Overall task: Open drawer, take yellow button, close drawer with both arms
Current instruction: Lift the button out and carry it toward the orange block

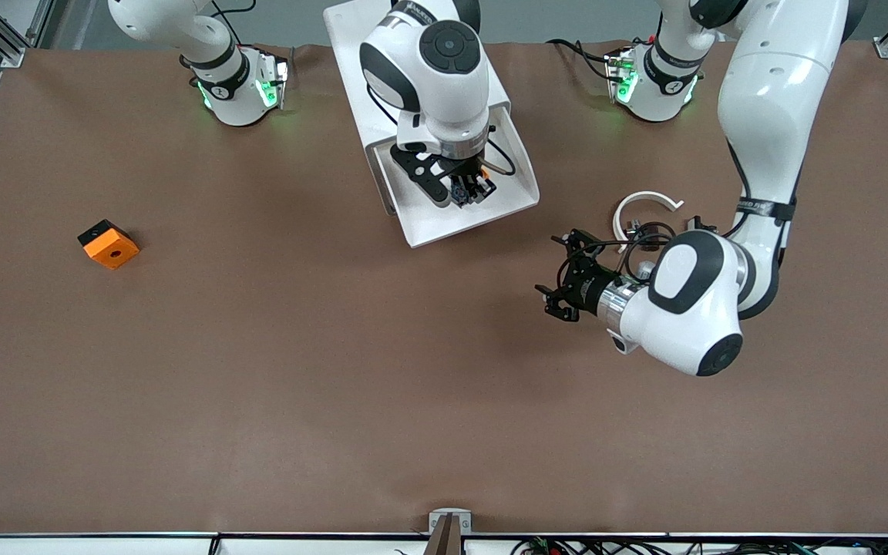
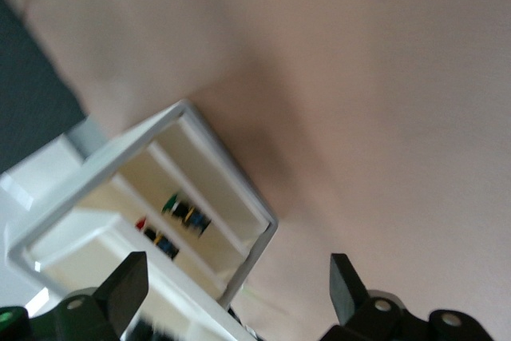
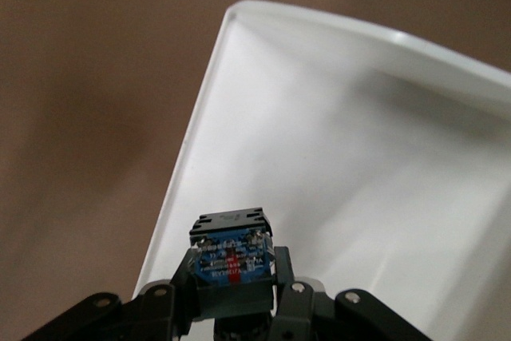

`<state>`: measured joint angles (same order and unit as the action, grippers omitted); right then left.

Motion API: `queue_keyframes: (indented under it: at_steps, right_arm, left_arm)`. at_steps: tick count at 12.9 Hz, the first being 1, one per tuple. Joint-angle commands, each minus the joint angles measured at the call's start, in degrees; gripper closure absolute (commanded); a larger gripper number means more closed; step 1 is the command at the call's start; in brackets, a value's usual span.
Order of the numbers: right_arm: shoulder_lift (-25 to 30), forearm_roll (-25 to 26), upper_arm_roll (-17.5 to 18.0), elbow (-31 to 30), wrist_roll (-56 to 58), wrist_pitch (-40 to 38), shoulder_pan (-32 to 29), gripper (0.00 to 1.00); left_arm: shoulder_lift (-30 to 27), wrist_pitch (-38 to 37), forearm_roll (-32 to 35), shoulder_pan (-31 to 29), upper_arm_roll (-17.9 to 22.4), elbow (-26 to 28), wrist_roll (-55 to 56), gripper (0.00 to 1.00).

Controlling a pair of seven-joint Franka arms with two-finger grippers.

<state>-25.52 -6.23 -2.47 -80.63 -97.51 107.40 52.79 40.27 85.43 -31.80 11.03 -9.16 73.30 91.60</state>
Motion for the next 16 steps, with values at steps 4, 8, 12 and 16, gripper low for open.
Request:
queue_keyframes:
  at_steps: [4, 8, 12, 16]
  right_arm:
    - [4.68, -1.06, -0.87, 8.84, 33.71, -19.57, -13.91, 1.00]
    - [8.20, 5.69, -1.05, 0.59, 59.74, -22.24, -26.31, 1.00]
    - [10.14, 5.88, -1.05, -8.72, 71.56, -12.42, -36.77, 1.00]
    - [12.60, 5.97, -1.14, -23.40, 81.31, 5.05, -43.46, 1.00]
  left_arm:
    - [-1.95, 5.62, 11.03, 0.83, -0.59, 1.15, -21.34, 0.00]
    - [-3.36, 9.22, 16.60, 1.97, -1.03, 0.88, -28.93, 0.00]
    - [-5.90, 11.07, 20.09, 2.23, -1.03, 0.88, -29.28, 0.00]
    - [-7.58, 12.13, 29.43, 6.10, -4.37, 2.20, -30.08, 0.00]
